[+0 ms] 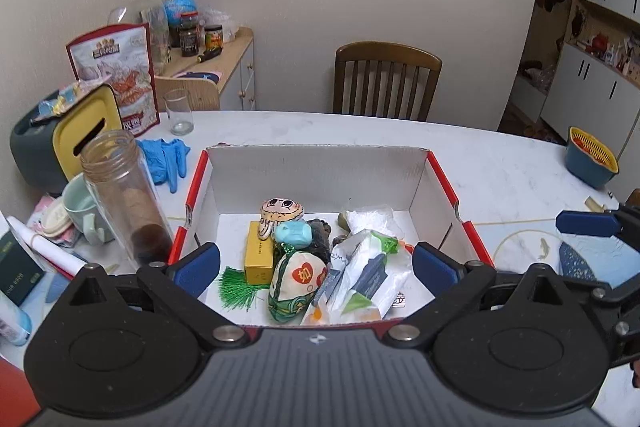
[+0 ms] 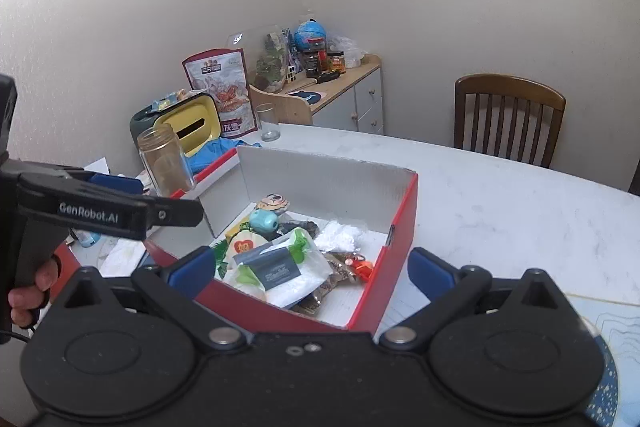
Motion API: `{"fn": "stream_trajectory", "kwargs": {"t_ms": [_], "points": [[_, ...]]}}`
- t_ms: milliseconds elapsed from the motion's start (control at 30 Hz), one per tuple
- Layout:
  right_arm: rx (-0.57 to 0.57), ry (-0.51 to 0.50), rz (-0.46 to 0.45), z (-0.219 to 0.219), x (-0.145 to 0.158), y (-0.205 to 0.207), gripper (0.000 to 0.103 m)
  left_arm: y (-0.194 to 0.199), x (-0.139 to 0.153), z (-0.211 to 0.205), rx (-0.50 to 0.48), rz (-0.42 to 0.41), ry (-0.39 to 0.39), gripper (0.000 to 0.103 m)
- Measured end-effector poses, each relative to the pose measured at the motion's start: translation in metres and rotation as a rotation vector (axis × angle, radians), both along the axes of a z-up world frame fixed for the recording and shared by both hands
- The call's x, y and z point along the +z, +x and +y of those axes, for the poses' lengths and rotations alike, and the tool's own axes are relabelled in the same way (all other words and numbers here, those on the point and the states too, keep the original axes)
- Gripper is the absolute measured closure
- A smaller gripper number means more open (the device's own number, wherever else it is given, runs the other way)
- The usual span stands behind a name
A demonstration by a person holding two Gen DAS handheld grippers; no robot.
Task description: Organize objects
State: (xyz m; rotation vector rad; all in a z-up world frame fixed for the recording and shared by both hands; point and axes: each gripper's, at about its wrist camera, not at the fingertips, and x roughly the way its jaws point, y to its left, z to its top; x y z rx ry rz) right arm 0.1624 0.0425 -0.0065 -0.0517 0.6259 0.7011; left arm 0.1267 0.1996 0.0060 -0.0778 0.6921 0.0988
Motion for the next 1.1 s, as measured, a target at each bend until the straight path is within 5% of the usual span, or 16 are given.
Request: {"fn": "stream_trajectory", "kwargs": {"t_ms": [1100], "points": [[-0.038, -0.01, -0.008, -0.022, -0.005, -0.013, 0.001, -0.01, -0.001, -0.019, 0.021, 0.027, 0.048, 0.0]]}}
